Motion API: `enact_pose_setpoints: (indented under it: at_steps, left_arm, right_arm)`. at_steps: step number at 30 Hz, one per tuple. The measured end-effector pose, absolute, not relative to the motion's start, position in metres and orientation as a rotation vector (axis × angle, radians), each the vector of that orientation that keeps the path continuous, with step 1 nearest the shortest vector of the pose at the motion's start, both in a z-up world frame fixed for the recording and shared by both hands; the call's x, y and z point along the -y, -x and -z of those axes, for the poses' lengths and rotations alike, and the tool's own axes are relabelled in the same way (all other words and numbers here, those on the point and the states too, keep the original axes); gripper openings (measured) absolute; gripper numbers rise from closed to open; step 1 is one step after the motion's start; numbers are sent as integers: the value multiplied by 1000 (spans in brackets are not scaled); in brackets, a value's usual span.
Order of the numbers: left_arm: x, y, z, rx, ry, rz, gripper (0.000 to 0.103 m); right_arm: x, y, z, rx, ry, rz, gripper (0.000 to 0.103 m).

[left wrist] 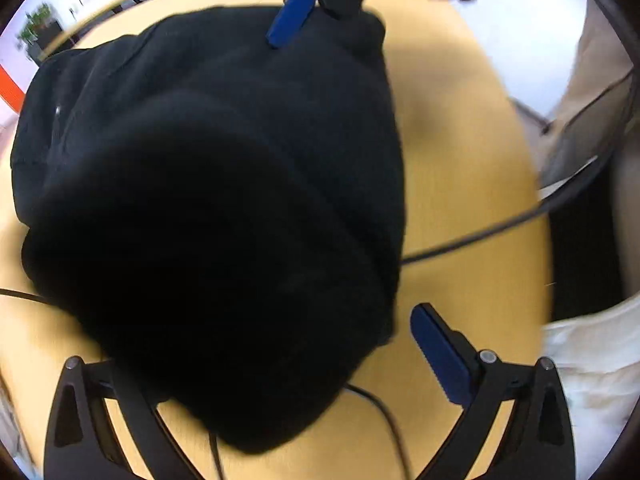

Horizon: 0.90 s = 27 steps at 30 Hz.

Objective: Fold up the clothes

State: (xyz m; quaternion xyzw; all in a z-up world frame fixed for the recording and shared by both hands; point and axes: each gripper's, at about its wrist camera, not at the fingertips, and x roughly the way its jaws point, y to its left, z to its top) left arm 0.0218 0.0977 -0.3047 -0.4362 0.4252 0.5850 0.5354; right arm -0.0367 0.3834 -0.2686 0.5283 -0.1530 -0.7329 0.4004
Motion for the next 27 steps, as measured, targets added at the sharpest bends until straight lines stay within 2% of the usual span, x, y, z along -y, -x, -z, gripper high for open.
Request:
enact_pose_setpoints:
  at_steps: [6,11,13,16,19,20,22,24,27]
  left_arm:
    - [-103,-31,300,-999,1117,-1463,103]
    - [-28,-35,228,-711,1332,-1630,102]
    - [14,-40,197,-601,1415,-1725,102]
    - [70,-31,158,-371,1546,-1876,102]
    - [57,-27,144,-94,1588,-1978,103]
    - [56,-24,145,48,1609,-1990,103]
    - [70,-3,155,332,1639,-1953,103]
    - [84,23,188,603,1638,-1854,103]
    - [35,33,239,731,1665,-1718,103]
  right_arm:
    - [-375,29,258,289,-1344,1893,70]
    - [-389,-1,195,326,-1254,1897,75]
    - [-409,-23,161,359,-1164,1907,82]
    - [-441,-42,132,361,-1119,1942,87]
    - [-436,-27,138,422,-1191,1937,89]
    - [-443,-23,147,449,-1230,1937,89]
    - [-459,-15,166,502,-1310,1934,89]
    - [-474,4,191,554,-1390,1947,89]
    - [-497,43,226,696,-1467,1974,91]
